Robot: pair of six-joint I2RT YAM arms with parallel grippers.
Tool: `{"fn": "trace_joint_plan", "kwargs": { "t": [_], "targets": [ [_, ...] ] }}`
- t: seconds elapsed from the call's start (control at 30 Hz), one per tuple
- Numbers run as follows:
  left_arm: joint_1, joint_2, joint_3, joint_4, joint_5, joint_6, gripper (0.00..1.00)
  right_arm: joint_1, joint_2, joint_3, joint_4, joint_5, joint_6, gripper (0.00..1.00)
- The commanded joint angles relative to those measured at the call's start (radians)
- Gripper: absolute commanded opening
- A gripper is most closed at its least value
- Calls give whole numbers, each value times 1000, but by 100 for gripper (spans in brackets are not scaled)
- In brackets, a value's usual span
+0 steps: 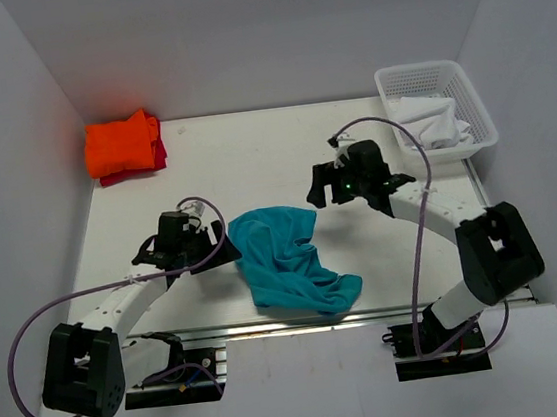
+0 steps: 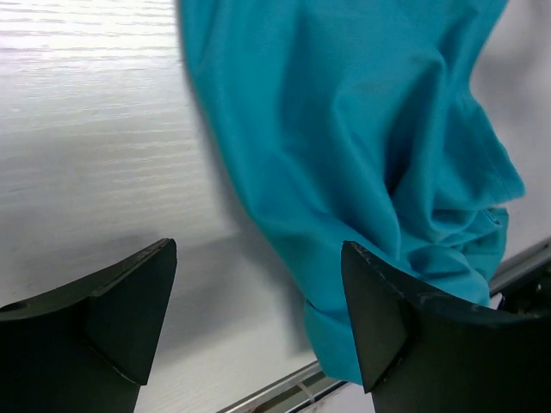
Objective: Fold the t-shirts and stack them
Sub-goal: Flatten out the tshirt
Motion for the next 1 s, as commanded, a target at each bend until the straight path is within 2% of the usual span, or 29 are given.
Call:
{"fn": "trace_joint_plan", "kwargs": {
  "t": [0.0,0.13,0.3,0.47,0.63,0.7,0.8,0.83,0.93,0.97],
  "targets": [
    [-22,0,8,45,107,-17,86,66,81,93,-88,100,-15,90],
    [-58,-49,17,-13,149,14,86,114,183,145,-131,225,3,90],
    [-121,-129,45,-35,207,14,86,157,239,174,-125,264,46,82],
    [-224,-27,68,-136,140,14,83,192,293,178,-97,278,75,78],
    [-316,7,88,-219,77,23,74,204,310,173,-79,299,111,64],
    [-357,18,88,-219,77,23,74,209,316,176,-74,288,112,62],
    [-399,55,88,-191,49,23,70,210,331,176,-65,272,129,53],
    [-399,91,98,-178,40,23,67,216,336,171,-61,275,132,44],
    [-420,144,99,-103,71,23,46,216,331,150,-42,273,154,37],
    [-430,153,109,-84,71,14,24,215,329,136,-7,272,163,34]
  ]
}}
